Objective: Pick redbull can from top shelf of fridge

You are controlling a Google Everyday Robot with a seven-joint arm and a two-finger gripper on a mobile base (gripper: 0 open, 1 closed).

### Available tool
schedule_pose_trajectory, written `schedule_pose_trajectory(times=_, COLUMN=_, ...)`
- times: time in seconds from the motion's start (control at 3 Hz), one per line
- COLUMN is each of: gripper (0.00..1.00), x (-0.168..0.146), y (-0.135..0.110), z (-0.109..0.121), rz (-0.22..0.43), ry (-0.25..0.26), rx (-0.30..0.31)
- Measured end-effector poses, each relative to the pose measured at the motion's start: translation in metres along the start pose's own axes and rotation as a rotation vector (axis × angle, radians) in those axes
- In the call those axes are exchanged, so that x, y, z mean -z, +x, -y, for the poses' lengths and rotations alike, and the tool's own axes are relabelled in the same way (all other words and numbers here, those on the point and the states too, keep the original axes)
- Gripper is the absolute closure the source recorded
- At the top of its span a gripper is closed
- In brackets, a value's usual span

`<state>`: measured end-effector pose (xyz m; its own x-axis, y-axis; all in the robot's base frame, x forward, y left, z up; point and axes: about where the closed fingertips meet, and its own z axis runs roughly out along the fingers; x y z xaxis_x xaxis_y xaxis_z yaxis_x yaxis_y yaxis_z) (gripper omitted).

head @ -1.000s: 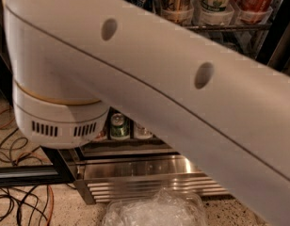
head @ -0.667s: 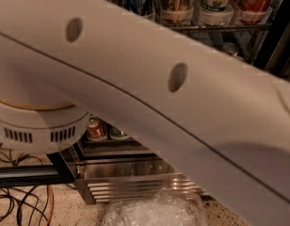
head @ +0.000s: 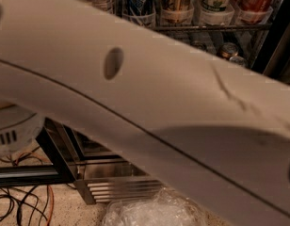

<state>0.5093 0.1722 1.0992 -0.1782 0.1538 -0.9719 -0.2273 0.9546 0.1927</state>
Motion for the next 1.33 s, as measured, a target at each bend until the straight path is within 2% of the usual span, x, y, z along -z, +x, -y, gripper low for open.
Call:
schedule_pose_trajectory(times=0.33, gripper=0.09, x=0.003, y=0.008, z=0.001, rz=-0.031, ry=0.044, rx=-0.014)
schedule_pose_trajectory(times=0.67, gripper=0.12, x=0.006, y=0.008, z=0.004, rz=-0.032, ry=0.080, rx=-0.029)
schedule_pose_trajectory(times=1.0, gripper=0.21, x=0.003, y=0.006, z=0.001, rz=-0.016, ry=0.085, rx=-0.029)
schedule_pose_trajectory(times=1.33, gripper=0.27, x=-0.008, y=0.008, z=-0.003, rz=-0.010, ry=0.065, rx=-0.027)
